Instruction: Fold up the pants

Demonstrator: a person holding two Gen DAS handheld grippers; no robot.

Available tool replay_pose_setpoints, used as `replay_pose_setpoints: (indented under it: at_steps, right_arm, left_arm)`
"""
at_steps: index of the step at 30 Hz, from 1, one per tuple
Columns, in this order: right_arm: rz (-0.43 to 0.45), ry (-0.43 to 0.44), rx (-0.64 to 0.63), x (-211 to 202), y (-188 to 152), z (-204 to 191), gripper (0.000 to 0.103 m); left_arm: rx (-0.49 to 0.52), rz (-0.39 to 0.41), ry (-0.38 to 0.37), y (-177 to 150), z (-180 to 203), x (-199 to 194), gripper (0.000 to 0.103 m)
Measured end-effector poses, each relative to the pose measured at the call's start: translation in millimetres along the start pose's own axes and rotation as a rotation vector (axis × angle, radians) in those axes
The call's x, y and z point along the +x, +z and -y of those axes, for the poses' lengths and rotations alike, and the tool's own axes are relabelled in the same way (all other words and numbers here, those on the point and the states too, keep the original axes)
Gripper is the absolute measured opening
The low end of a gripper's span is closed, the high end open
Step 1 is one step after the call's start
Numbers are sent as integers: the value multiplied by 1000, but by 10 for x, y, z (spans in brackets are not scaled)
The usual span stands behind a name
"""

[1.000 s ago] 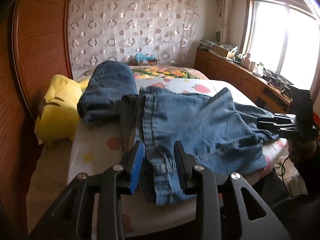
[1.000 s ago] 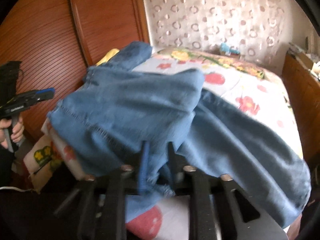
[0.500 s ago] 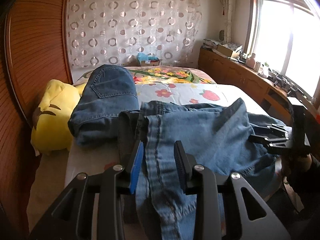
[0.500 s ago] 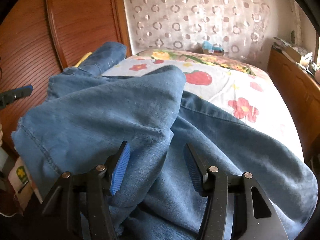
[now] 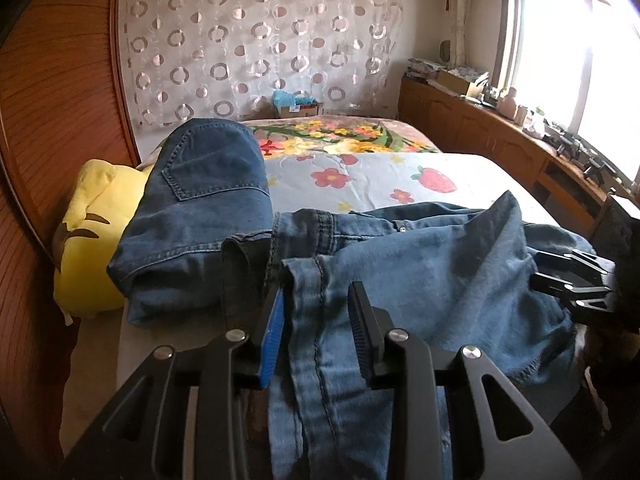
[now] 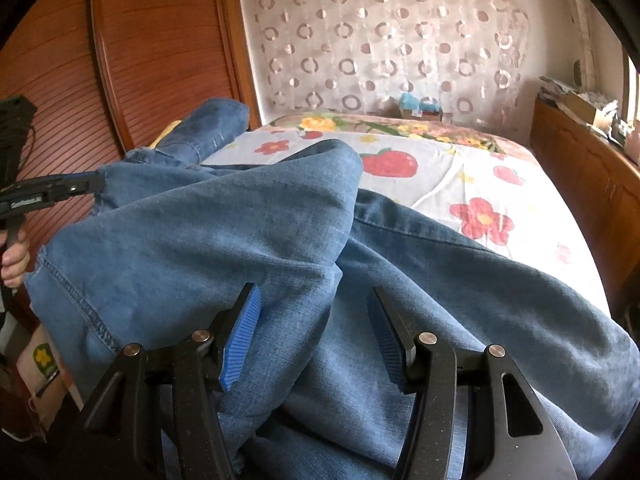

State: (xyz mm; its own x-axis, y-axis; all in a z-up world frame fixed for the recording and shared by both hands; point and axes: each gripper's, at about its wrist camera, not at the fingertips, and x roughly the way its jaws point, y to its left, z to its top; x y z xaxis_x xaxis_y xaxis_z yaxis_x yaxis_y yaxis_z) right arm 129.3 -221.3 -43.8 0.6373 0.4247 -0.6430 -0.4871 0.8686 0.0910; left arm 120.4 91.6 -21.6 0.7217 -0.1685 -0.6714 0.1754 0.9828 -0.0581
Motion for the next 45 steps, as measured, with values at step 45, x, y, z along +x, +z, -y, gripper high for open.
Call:
replay_pose_setpoints:
  at_steps: [45]
  right_arm:
    - [9,17,20,-32,0,79,57]
  left_arm:
    - [18,49,-43,-119,324,-273,27]
